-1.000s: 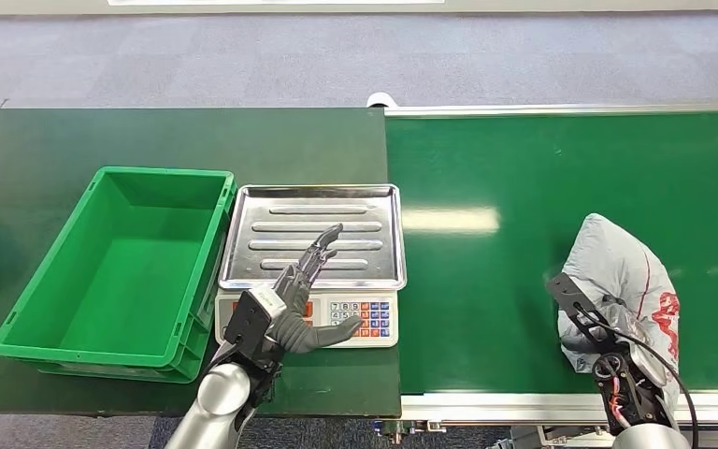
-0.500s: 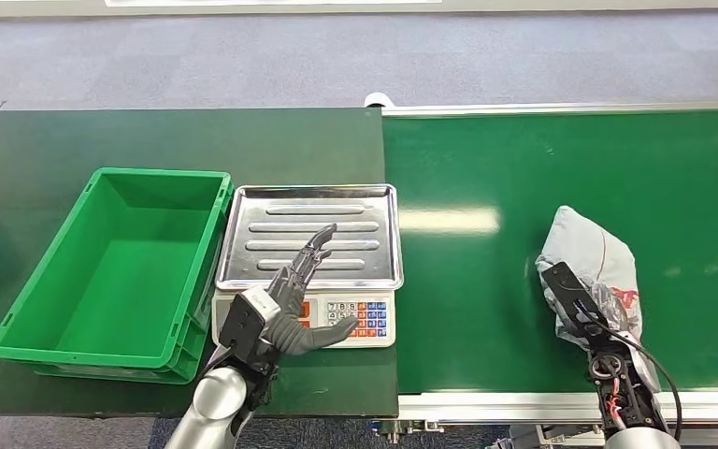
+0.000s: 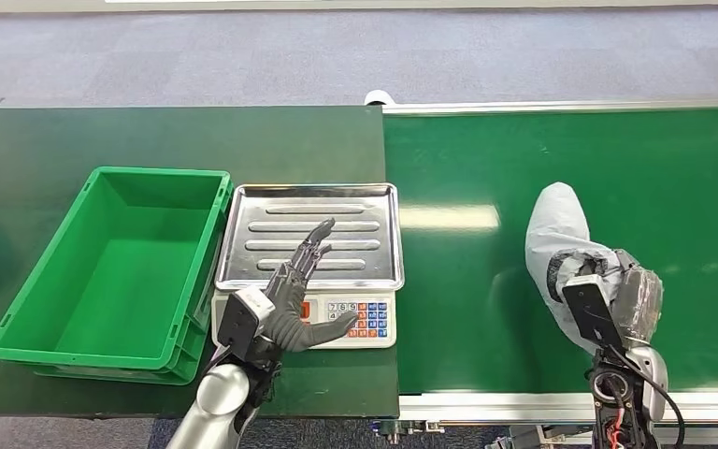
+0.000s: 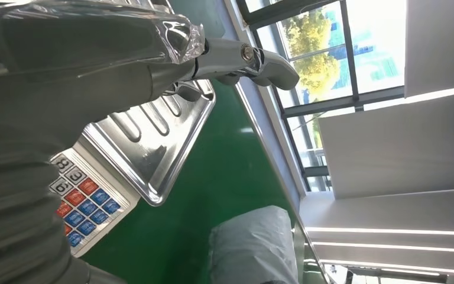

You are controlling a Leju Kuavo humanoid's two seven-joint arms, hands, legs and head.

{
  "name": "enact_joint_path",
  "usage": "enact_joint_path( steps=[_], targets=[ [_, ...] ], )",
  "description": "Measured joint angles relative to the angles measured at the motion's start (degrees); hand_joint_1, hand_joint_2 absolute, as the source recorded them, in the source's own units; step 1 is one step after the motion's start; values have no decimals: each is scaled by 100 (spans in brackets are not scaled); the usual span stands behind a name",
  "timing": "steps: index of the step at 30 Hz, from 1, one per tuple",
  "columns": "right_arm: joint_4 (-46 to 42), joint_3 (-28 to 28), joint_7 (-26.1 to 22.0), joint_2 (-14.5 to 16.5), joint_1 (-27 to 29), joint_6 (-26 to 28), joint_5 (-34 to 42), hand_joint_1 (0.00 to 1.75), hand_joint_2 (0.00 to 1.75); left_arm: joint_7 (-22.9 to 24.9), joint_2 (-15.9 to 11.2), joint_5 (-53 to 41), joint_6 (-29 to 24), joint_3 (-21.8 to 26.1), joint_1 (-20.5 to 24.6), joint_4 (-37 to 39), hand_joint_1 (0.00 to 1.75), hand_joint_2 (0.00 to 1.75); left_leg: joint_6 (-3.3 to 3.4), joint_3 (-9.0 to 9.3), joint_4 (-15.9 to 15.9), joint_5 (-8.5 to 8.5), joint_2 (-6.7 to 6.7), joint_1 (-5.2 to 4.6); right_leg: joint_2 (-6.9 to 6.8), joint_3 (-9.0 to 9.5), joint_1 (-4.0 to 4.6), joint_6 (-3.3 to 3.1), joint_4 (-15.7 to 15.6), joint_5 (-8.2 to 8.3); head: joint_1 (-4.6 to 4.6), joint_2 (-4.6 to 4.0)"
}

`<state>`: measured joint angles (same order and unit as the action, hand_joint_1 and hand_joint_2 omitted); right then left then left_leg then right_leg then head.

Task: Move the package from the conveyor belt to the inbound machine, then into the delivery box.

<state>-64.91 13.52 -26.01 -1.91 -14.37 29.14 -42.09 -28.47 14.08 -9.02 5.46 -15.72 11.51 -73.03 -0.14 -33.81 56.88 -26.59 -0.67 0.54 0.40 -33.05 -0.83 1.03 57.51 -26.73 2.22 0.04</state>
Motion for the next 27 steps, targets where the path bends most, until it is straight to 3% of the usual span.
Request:
enact_joint_path(
  steps=[11, 18, 22, 27],
  targets=[
    [-1129, -487, -425, 247, 448, 856, -576, 175, 175, -239, 54, 286, -204, 61, 68, 22, 0, 175, 0, -1, -1, 0, 2, 1, 1, -1, 1, -1, 0, 0, 0, 0],
    [-1766, -1291, -650, 391, 439, 1035, -1754, 175, 175, -399, 59, 509, -315, 105, 186, 32, 0, 175, 0, -2, -1, 1, 1, 1, 1, -3, 2, -1, 1, 0, 0, 0],
    [-1825, -1910, -615, 371, 292, 1035, -2598, 175, 175, -455, 67, 658, -329, 117, 276, 69, 0, 175, 0, -3, -2, 1, 4, 1, 3, -2, 2, -1, 2, 1, -1, 0],
    [-1446, -3191, -254, 156, -244, 1029, -3106, 175, 175, -533, 75, 859, -334, 119, 415, 152, 0, 175, -1, -1, -2, 3, 5, 1, 3, -2, 2, -1, 2, 2, -1, 0]
  ],
)
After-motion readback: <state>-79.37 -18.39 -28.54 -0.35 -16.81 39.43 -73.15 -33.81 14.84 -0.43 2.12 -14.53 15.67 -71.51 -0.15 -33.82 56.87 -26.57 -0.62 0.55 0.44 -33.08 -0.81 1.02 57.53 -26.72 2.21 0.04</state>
